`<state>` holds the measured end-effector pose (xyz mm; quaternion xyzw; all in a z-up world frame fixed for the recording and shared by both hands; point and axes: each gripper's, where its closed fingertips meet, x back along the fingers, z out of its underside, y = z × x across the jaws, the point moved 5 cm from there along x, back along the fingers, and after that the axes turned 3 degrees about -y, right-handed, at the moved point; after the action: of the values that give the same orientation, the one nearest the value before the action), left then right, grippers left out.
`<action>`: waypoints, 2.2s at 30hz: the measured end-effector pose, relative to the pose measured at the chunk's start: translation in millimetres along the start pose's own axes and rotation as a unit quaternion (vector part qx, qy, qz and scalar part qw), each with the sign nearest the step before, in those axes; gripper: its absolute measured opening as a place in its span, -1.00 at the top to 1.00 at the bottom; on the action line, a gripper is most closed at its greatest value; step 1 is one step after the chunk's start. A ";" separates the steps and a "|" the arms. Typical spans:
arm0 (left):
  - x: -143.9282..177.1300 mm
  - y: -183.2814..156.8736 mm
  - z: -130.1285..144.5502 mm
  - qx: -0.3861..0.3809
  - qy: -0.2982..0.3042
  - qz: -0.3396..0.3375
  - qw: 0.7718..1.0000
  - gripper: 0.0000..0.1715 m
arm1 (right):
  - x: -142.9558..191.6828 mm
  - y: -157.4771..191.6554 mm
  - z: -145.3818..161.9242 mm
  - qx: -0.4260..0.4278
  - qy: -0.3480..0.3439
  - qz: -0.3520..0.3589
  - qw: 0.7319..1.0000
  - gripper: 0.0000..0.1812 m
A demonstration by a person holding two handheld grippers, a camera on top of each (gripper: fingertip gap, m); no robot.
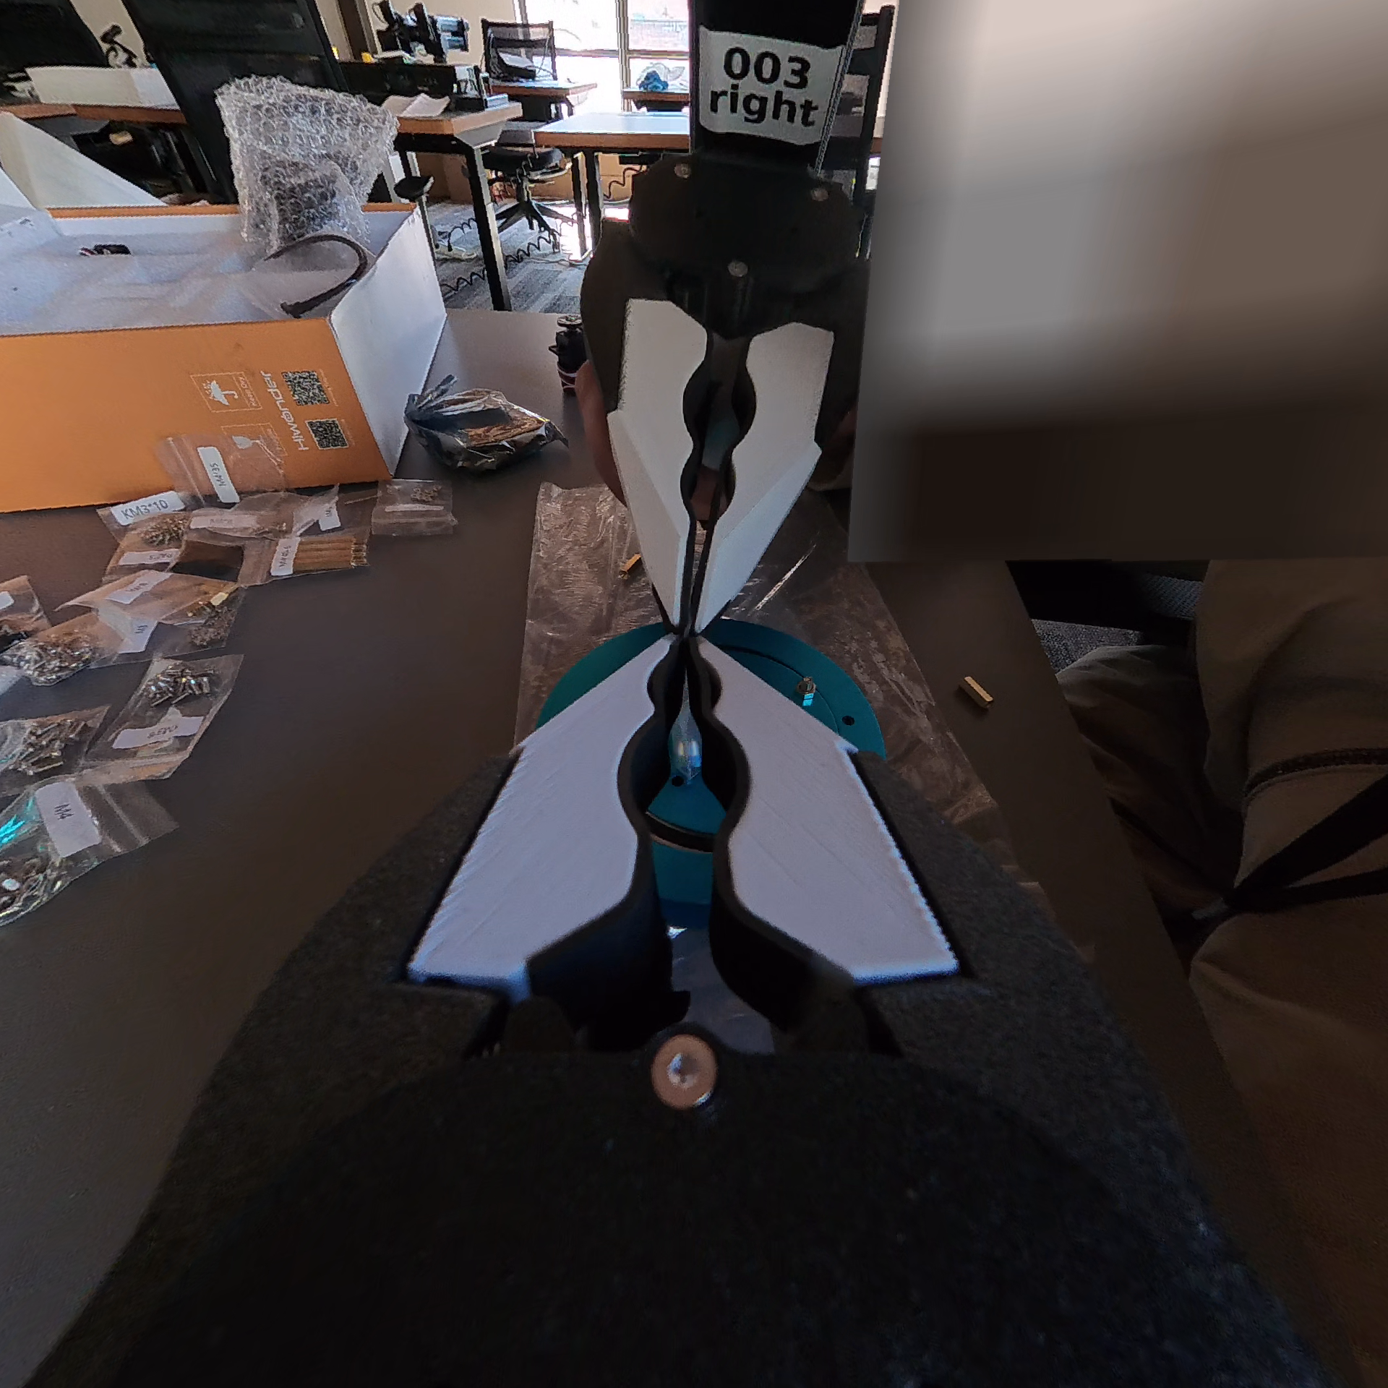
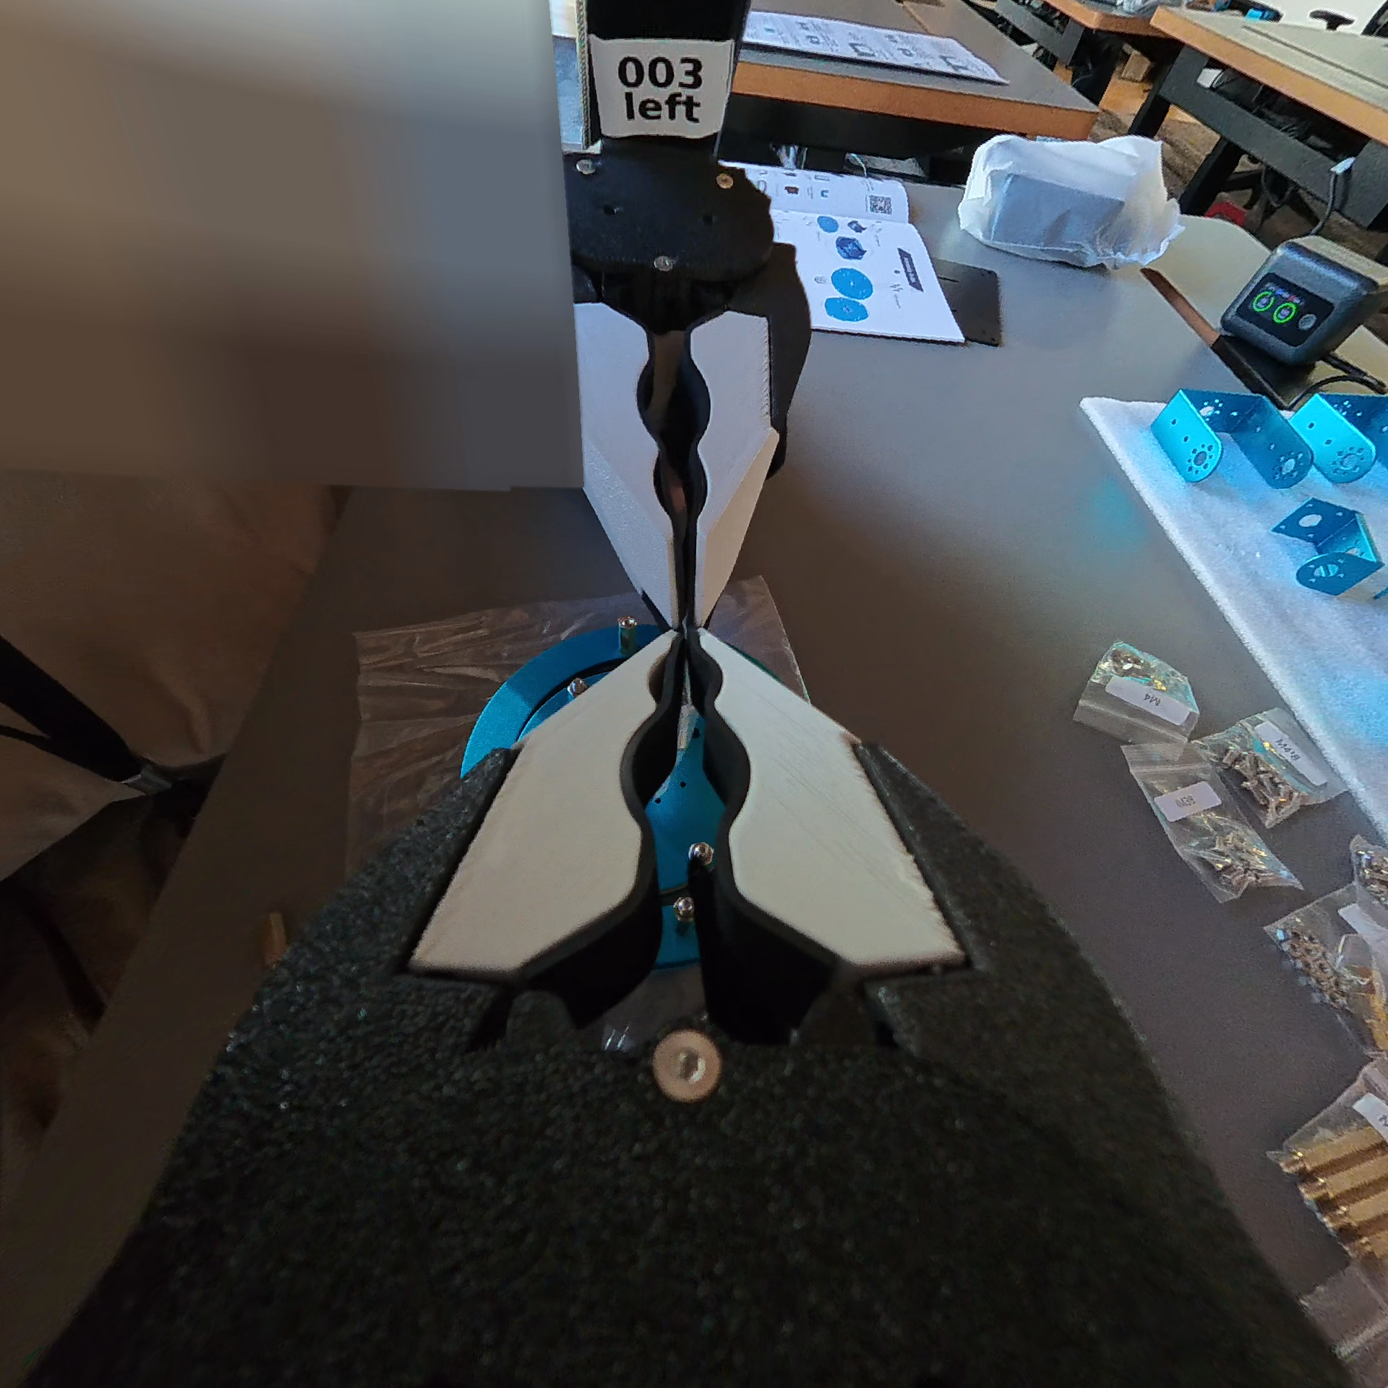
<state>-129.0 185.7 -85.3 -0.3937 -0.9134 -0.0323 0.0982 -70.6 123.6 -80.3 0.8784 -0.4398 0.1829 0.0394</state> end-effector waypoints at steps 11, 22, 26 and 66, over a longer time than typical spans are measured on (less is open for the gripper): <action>2.1 -0.2 -0.1 -0.004 0.000 0.006 1.000 1.00 | 5.0 -2.0 1.6 -0.007 0.002 -0.008 1.000 1.00; 1.1 -0.3 -2.7 -0.013 -0.009 -0.008 1.000 1.00 | 7.5 -2.5 -0.3 -0.003 0.000 -0.005 1.000 1.00; 1.4 1.7 -1.9 -0.011 -0.006 -0.013 1.000 1.00 | 5.7 -1.7 0.2 -0.004 0.001 -0.006 1.000 1.00; -0.2 -4.0 -0.4 -0.040 -0.003 -0.003 0.999 1.00 | 2.9 -12.5 2.0 -0.158 -0.028 -0.069 0.985 0.88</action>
<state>-131.7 182.7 -84.9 -0.3946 -0.9129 -0.0675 0.0792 -58.6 128.6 -80.0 0.8941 -0.4026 0.0835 0.1774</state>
